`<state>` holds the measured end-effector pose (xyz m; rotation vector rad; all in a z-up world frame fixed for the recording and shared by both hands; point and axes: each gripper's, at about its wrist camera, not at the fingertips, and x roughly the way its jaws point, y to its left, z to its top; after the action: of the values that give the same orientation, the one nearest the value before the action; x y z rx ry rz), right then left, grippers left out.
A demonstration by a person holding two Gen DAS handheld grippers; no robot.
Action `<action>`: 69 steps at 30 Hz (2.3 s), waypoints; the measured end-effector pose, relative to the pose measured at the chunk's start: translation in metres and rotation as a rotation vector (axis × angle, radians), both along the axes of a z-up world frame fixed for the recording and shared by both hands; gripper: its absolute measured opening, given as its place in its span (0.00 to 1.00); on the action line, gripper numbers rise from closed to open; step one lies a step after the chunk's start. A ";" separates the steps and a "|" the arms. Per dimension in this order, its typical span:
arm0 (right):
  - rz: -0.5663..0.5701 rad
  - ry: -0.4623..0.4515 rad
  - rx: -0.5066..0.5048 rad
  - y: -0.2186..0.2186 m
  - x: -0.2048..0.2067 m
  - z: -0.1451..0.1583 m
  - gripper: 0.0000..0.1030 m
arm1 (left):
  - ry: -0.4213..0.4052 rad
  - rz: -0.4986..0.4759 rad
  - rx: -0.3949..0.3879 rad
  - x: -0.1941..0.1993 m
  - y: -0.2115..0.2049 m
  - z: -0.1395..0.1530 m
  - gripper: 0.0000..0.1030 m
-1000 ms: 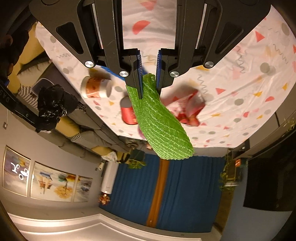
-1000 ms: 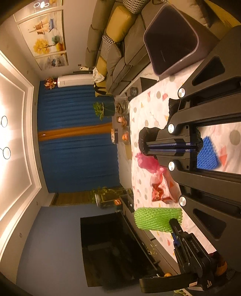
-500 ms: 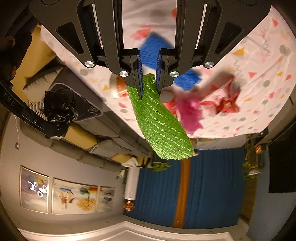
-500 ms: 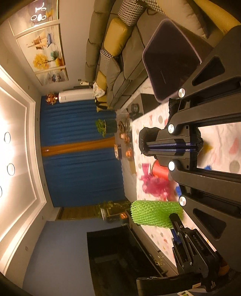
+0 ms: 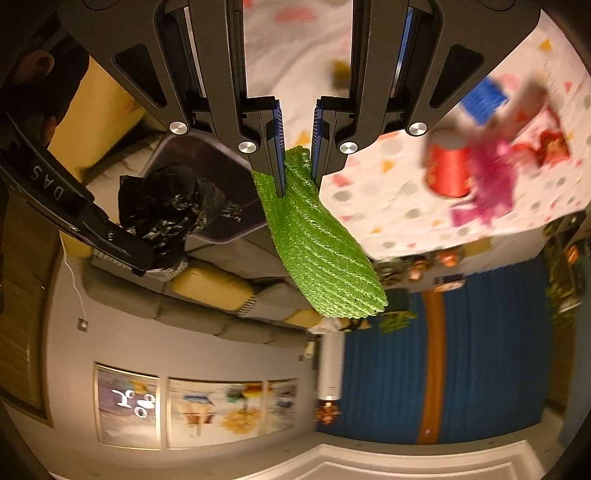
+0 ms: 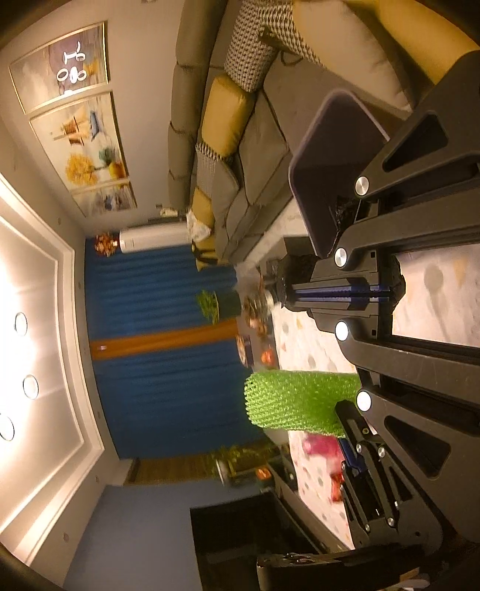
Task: Collect trash
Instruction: 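Carry green net and black bag over the grey bin and open both tools, then move both tools back over the blue net and white-orange paper cup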
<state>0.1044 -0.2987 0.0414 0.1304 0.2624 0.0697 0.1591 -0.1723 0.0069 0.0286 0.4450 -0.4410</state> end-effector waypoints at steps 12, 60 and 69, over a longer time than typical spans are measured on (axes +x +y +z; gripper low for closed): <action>-0.126 0.015 0.014 -0.045 0.021 -0.012 0.02 | 0.009 -0.148 -0.004 0.043 -0.069 -0.013 0.11; -0.194 0.108 0.043 -0.067 0.057 -0.033 0.03 | 0.096 -0.210 0.010 0.077 -0.089 -0.053 0.78; -0.207 0.108 0.042 -0.067 0.061 -0.034 0.35 | 0.071 -0.071 -0.033 0.058 -0.036 -0.037 0.89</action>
<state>0.1659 -0.3660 0.0077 0.2027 0.3539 -0.1374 0.2169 -0.2078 -0.0301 -0.0036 0.5079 -0.5204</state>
